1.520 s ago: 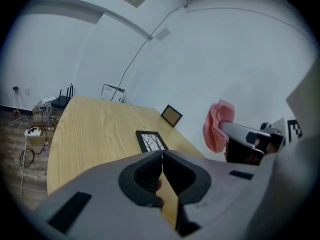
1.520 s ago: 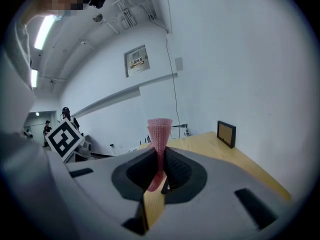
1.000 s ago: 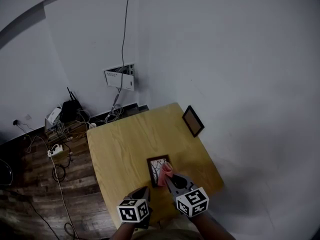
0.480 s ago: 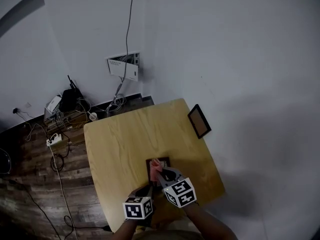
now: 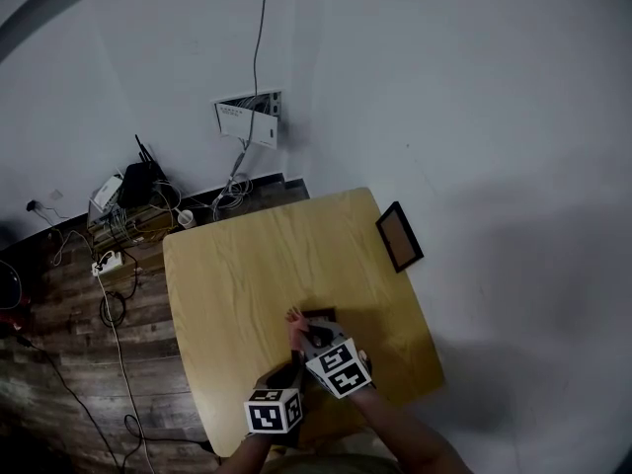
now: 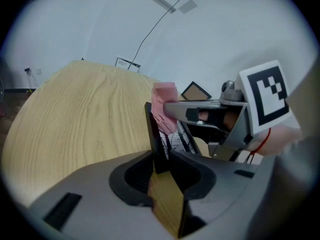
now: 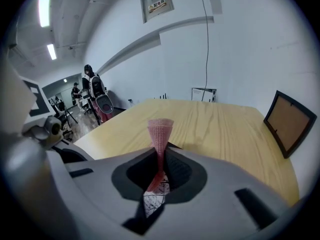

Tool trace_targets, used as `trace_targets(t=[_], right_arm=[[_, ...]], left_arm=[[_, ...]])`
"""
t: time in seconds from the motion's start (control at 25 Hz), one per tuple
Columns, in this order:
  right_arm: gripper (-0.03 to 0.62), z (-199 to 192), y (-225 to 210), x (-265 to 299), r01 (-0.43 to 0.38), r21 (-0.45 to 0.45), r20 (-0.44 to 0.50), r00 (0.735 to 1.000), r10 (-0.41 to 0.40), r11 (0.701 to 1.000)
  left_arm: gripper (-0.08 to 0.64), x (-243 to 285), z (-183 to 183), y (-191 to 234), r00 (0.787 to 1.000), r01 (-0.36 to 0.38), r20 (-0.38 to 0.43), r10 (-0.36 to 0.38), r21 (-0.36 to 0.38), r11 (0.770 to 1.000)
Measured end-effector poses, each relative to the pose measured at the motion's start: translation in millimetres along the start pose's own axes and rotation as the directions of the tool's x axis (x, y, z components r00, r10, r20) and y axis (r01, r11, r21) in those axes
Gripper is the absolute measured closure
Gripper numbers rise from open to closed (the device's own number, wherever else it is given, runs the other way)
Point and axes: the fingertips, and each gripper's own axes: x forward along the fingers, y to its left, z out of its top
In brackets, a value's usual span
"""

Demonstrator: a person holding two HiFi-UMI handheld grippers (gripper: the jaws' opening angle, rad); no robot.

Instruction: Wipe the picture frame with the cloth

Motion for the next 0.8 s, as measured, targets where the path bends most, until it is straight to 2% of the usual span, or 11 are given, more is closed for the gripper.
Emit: trace_targets(t=[0.2,0.6,0.8], right_arm=[[0.574,-2,-4,8,0.021,-0.057,-0.057,0.998,-0.024,0.998],[0.574,-7,-9,11,0.061,-0.116,-0.101,0.992,-0.073,0.991],[0.574,-13,-21,4,0.093,-0.111,-0.117,0.987,-0.106,0.989]], left_arm=[[0.479,3,0,0,1.000,-0.004,-0.002,0.004,0.003,1.000],[0.479,3,-2,2,1.000,-0.004,-0.002,0.004,-0.036,0.999],[0.477,2,-2,3,1.000,0.020,-0.010,-0.021,-0.065,0.998]])
